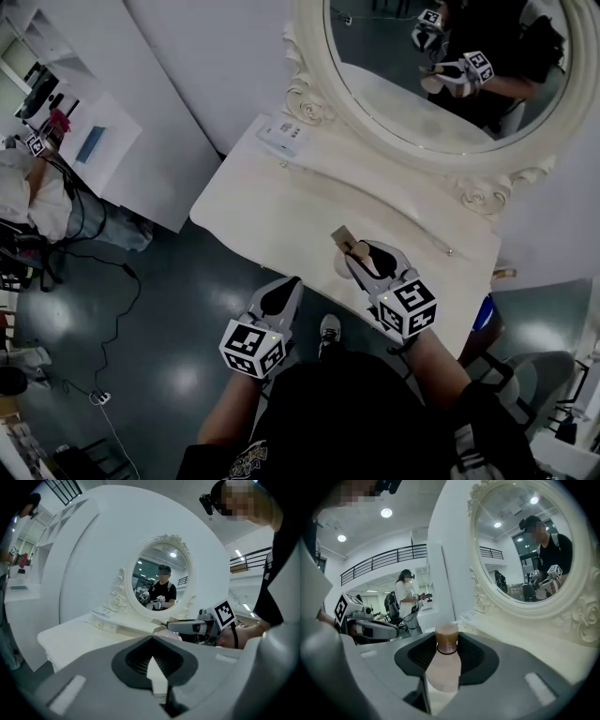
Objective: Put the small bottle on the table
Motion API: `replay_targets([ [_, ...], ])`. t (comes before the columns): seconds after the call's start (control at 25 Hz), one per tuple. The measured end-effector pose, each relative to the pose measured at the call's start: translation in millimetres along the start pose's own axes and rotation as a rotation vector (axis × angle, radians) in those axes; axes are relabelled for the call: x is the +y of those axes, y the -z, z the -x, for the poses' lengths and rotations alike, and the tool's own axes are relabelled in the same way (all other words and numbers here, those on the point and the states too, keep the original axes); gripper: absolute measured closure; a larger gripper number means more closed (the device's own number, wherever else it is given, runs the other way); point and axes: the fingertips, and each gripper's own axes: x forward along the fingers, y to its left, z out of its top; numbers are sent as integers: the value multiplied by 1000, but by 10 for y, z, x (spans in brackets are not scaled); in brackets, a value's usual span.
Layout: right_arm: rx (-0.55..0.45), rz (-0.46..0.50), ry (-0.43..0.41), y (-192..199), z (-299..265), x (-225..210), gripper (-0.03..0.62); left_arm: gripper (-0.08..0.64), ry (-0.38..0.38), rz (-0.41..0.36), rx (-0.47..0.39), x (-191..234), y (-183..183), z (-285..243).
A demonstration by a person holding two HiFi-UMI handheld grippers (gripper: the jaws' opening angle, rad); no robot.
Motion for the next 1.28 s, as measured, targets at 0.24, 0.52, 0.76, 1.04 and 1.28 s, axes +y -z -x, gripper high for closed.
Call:
replay_targets([
  [0.24,-6,-2,16,-89,-36,-255,425,560,11,-16,8,-21,-110,-203],
  [0.52,-13,-3,30,-173,-135,-379,424,560,21,-33,15,38,-209,-291],
  [0.76,-16,-21,62,-212,-279,-445,425,560,65,-54,52,194,-239,-438],
  [1.04,-27,-50,144,-368,-529,-656,425,560,149,-100,72,456,-525,-707],
  [1.28,-22,-67,209,-446,-791,-921,425,560,204,-106,102,707,-621,-936],
])
